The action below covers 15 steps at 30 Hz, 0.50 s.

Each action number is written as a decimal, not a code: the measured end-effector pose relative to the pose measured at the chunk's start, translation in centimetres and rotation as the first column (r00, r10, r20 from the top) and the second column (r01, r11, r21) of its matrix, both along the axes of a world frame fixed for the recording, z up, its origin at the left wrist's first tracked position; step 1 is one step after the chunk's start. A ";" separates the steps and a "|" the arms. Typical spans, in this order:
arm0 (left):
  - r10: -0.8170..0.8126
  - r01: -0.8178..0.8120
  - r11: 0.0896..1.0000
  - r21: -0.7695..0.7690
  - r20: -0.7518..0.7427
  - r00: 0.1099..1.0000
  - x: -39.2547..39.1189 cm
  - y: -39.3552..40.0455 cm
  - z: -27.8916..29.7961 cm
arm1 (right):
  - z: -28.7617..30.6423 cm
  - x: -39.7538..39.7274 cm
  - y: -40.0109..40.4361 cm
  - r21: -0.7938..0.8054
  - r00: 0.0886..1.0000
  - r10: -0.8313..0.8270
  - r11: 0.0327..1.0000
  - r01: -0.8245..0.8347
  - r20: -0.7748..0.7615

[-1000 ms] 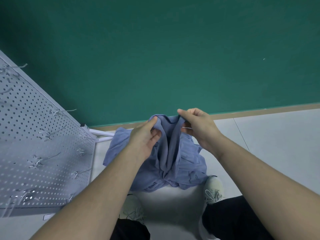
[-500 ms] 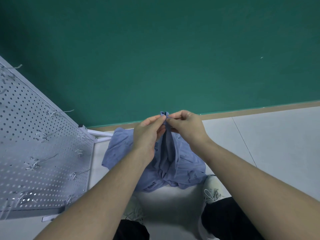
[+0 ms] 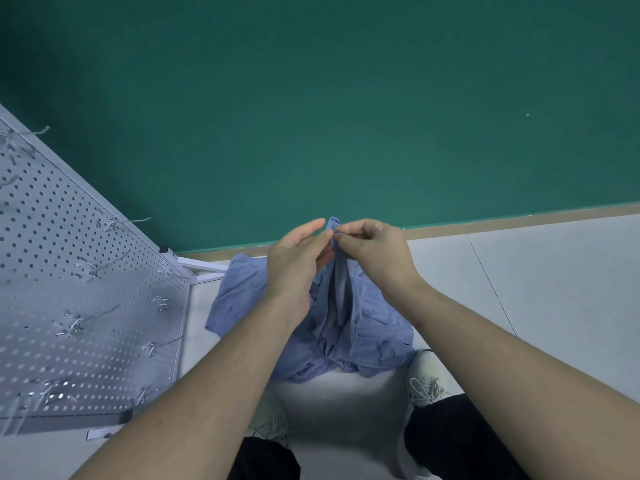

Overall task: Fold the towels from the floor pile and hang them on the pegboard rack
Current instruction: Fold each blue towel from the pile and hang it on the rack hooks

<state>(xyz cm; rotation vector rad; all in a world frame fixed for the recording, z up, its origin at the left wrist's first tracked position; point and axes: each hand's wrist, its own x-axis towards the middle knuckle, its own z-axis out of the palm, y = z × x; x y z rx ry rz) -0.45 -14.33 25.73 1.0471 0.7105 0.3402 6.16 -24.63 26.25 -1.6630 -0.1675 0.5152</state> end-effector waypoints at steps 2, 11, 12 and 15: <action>0.013 -0.013 1.000 0.009 0.007 1.000 -0.1 0.0 0.1 | 0.0 -0.2 0.0 0.033 0.999 0.009 0.999 -0.008 -0.044; 0.038 -0.038 0.982 0.184 0.006 0.999 -0.4 0.9 0.1 | 0.7 -0.6 -0.2 0.181 0.961 0.237 0.961 -0.210 -0.143; 0.021 -0.016 0.974 0.224 -0.016 1.000 -0.4 1.1 0.0 | 0.8 -0.4 -0.3 0.204 0.953 0.248 0.956 -0.212 -0.173; -0.063 0.083 0.935 0.345 -0.068 0.996 -0.4 1.6 -0.1 | 1.0 0.3 -0.9 0.148 0.951 0.257 0.961 -0.233 -0.172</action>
